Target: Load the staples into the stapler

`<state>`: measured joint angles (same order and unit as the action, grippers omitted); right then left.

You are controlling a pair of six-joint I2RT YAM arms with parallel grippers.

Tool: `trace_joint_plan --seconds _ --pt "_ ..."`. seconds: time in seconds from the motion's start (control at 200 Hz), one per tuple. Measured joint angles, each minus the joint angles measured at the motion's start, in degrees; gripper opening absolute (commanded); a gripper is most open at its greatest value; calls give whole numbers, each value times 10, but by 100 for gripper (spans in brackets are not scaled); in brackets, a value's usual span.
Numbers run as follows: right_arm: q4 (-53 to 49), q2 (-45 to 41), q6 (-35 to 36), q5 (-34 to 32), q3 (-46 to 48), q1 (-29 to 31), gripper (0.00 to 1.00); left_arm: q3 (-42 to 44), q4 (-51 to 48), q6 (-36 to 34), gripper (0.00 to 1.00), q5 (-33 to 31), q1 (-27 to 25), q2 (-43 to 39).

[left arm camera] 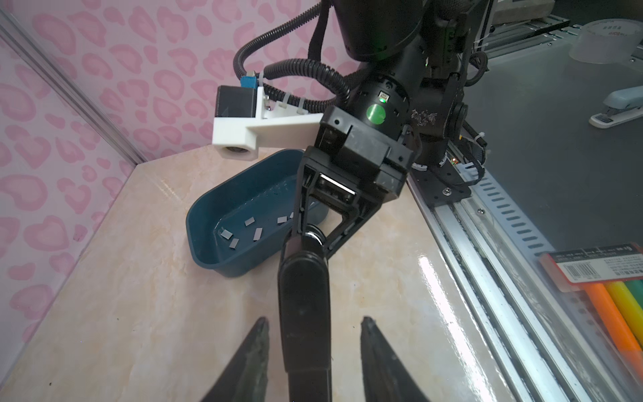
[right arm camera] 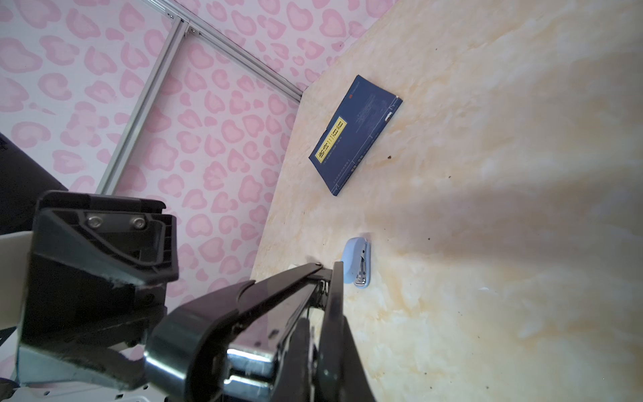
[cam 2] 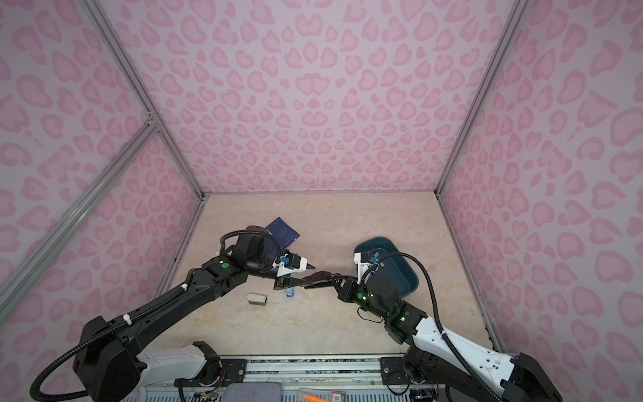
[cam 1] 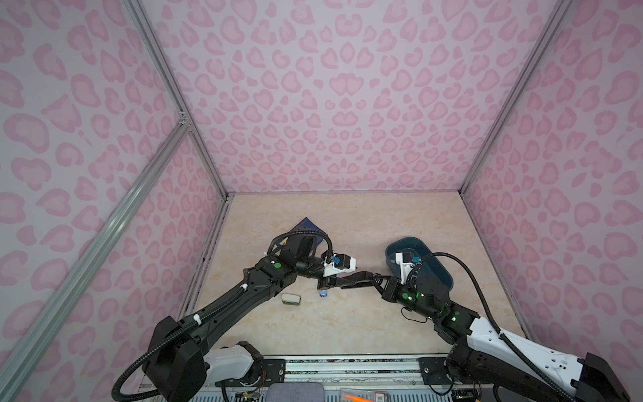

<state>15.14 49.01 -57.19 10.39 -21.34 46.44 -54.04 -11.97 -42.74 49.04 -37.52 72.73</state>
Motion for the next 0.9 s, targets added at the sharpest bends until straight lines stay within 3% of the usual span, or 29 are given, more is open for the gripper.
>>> trace_joint_plan --seconds 0.26,0.505,0.615,0.67,0.735,0.9 --pt "0 9 5 -4 -7 9 0 -16 -2 -8 55 -16 -31 25" --pt "0 15 8 -12 -10 12 0 -44 -6 0 55 -57 -50 75" --pt "0 15 8 -13 -10 12 0 -45 -15 3 38 -71 -50 88" --pt "0 15 8 -14 -10 13 0 -46 -17 3 19 -75 -50 92" --pt "0 15 3 -21 -10 14 0 -51 -21 5 6 -83 -50 96" --pt "12 11 3 -39 -2 12 0 -65 -31 5 3 -95 -50 100"
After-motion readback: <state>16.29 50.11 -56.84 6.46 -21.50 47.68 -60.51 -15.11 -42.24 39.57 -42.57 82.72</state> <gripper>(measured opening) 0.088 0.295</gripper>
